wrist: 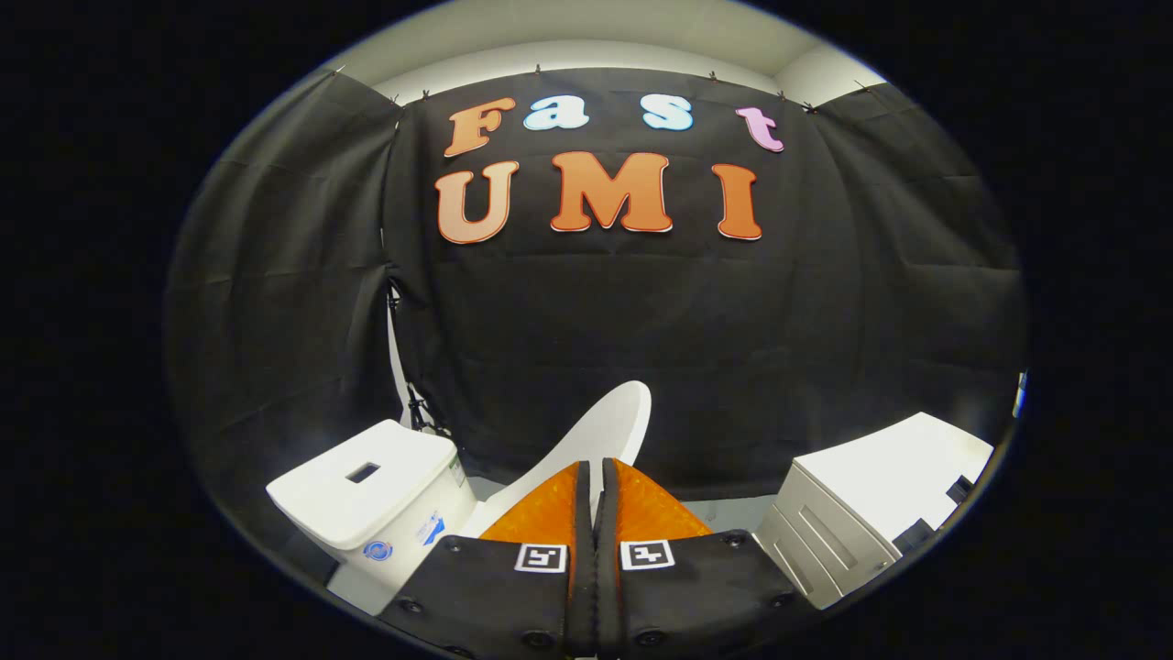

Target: Open the toilet lid.

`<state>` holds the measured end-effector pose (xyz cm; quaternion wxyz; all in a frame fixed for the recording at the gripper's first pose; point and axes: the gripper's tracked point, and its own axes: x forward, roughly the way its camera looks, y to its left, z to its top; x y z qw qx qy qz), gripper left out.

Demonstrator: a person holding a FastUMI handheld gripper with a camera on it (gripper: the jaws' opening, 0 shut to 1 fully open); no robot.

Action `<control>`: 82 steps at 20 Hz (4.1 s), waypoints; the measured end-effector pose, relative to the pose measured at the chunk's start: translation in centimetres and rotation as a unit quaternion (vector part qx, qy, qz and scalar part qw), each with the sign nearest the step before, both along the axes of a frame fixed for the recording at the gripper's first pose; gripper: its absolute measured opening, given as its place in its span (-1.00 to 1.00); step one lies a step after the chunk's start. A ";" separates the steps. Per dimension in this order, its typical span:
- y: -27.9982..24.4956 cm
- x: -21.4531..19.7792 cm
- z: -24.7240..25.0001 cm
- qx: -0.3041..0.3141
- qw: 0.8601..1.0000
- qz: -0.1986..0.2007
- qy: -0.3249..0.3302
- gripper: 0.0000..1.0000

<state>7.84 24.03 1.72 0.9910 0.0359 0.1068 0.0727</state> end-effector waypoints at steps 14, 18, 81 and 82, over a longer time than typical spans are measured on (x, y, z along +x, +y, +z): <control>10.3 -0.6 5.1 -0.009 0.999 0.048 -0.025 -0.84; 13.2 -0.9 6.1 -0.008 0.998 0.061 -0.027 -0.84; -0.5 0.5 11.4 0.025 0.993 0.067 -0.097 0.62; -2.0 0.4 10.8 0.020 0.993 0.060 -0.100 0.62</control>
